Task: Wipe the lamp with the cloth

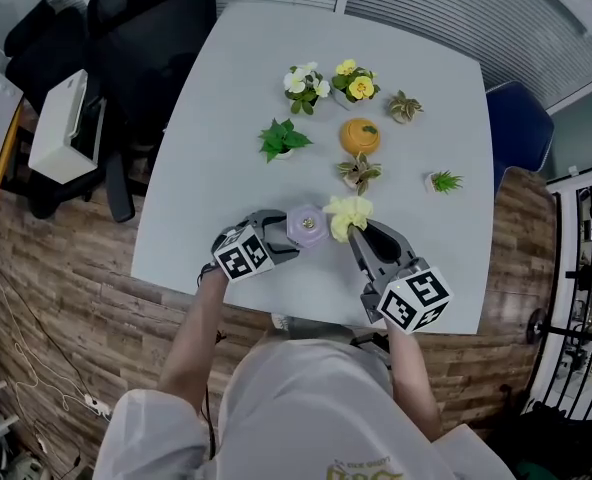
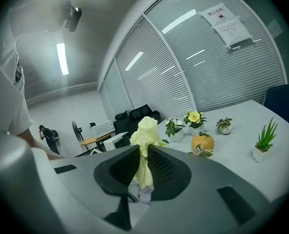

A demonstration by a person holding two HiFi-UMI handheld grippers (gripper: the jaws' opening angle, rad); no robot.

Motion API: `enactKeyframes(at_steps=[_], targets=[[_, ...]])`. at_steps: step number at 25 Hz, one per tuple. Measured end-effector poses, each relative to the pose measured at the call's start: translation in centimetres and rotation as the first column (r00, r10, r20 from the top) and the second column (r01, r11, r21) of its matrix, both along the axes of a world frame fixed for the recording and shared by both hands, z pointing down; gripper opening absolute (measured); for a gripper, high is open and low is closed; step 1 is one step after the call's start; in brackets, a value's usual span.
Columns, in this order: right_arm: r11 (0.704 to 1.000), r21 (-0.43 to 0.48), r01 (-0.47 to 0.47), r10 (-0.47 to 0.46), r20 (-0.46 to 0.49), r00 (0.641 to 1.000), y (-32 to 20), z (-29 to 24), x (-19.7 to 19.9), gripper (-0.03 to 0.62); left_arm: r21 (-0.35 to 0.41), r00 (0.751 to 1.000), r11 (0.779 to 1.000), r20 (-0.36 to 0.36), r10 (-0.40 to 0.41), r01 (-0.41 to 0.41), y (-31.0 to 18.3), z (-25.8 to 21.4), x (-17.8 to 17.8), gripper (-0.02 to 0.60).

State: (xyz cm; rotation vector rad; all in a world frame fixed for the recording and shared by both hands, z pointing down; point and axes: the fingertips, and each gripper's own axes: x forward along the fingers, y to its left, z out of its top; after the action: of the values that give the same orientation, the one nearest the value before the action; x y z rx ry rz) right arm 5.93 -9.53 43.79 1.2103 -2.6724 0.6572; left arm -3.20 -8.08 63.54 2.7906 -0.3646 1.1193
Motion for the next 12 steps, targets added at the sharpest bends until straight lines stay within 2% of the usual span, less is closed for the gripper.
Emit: enactKeyframes(at_steps=[4,12], targets=[[1.0,-0.005,0.008,-0.008,0.005,1.0,-0.2,0.1,0.0,0.064,0.01,0.999,1.0,0.033,0.028,-0.028,-0.3,0.5,0.2,0.319],[1.0,0.0,0.01,-0.01,0.018,1.0,-0.3,0.0,0.1,0.064,0.032,0.999,0.999,0.047,0.011,-0.012,-0.8,1.4,0.8,0.318]])
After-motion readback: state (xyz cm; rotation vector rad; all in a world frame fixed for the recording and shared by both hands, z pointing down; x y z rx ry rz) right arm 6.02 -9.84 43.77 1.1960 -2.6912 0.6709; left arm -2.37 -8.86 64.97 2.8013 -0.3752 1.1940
